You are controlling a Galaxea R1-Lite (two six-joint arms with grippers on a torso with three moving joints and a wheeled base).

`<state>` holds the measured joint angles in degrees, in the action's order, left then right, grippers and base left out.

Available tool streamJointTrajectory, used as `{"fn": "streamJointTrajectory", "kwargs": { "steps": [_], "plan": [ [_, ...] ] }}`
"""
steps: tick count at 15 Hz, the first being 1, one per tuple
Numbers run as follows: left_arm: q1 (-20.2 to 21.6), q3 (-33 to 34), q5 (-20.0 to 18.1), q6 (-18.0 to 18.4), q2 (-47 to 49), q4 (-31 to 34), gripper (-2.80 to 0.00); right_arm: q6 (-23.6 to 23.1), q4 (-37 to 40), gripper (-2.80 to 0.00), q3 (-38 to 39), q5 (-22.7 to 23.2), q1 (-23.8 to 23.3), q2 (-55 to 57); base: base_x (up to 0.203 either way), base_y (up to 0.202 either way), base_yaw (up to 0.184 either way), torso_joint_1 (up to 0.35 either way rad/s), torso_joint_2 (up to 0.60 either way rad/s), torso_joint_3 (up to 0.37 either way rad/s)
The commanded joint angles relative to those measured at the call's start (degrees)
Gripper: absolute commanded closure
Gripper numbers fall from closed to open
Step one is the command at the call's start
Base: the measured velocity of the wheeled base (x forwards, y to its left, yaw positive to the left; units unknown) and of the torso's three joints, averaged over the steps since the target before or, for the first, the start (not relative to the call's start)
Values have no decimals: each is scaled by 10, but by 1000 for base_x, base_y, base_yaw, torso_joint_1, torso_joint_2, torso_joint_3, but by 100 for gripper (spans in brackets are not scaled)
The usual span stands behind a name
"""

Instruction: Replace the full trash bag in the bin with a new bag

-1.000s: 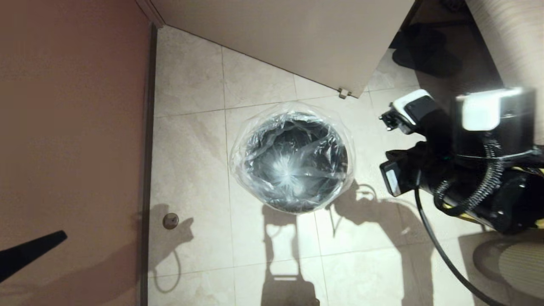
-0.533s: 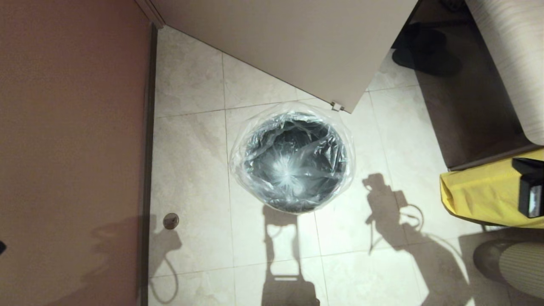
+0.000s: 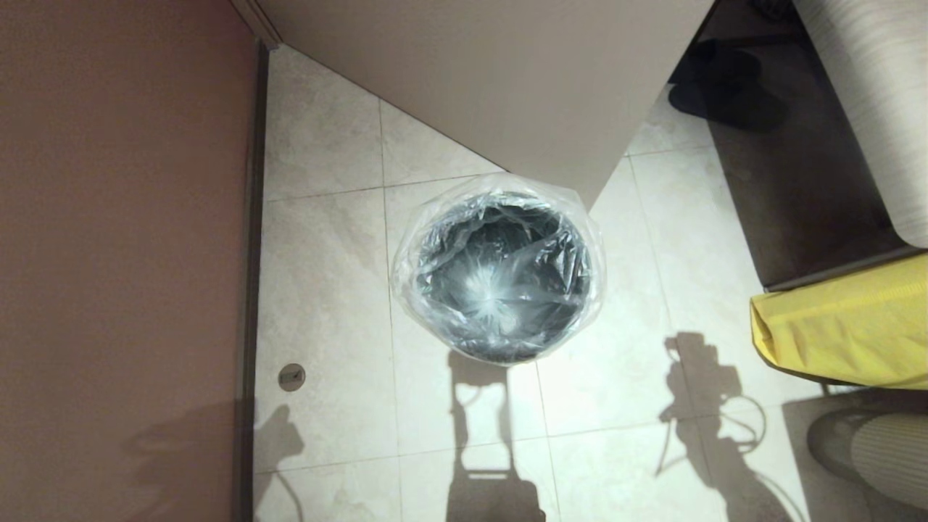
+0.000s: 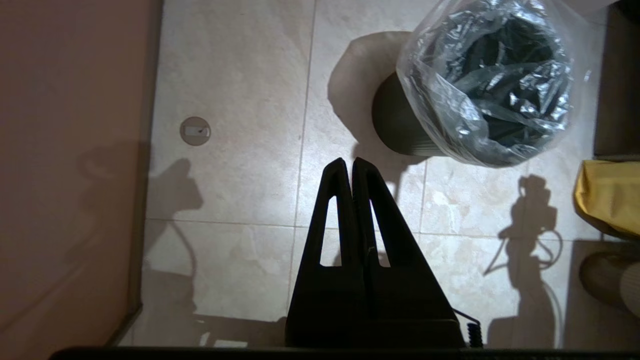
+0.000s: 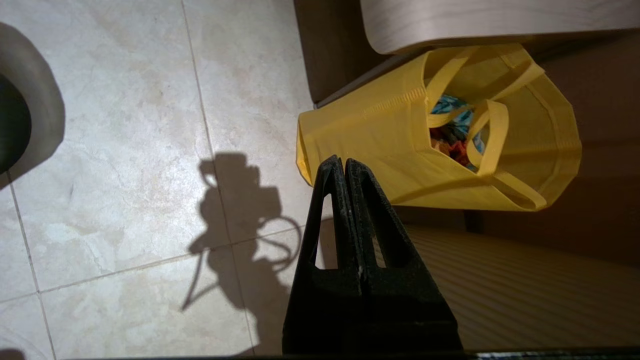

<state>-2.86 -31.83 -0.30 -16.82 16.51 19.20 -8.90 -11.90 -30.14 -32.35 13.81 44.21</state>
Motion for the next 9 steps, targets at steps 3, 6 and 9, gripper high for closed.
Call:
{"fn": "streamJointTrajectory", "kwargs": {
  "steps": [3, 6, 9],
  "plan": [
    [35, -4, -68, 1, -75, 57, 0, 42, 45, 0, 19, -3, -40, -87, 0, 0, 0, 0, 0, 0],
    [35, 4, -80, 5, -84, 64, 0, 55, 62, 0, 16, -2, -68, -119, 0, 0, 0, 0, 0, 0],
    [32, 28, -81, 22, -122, 64, 0, 59, 104, 0, 28, 2, -76, -182, 0, 0, 0, 0, 0, 0]
  ]
}}
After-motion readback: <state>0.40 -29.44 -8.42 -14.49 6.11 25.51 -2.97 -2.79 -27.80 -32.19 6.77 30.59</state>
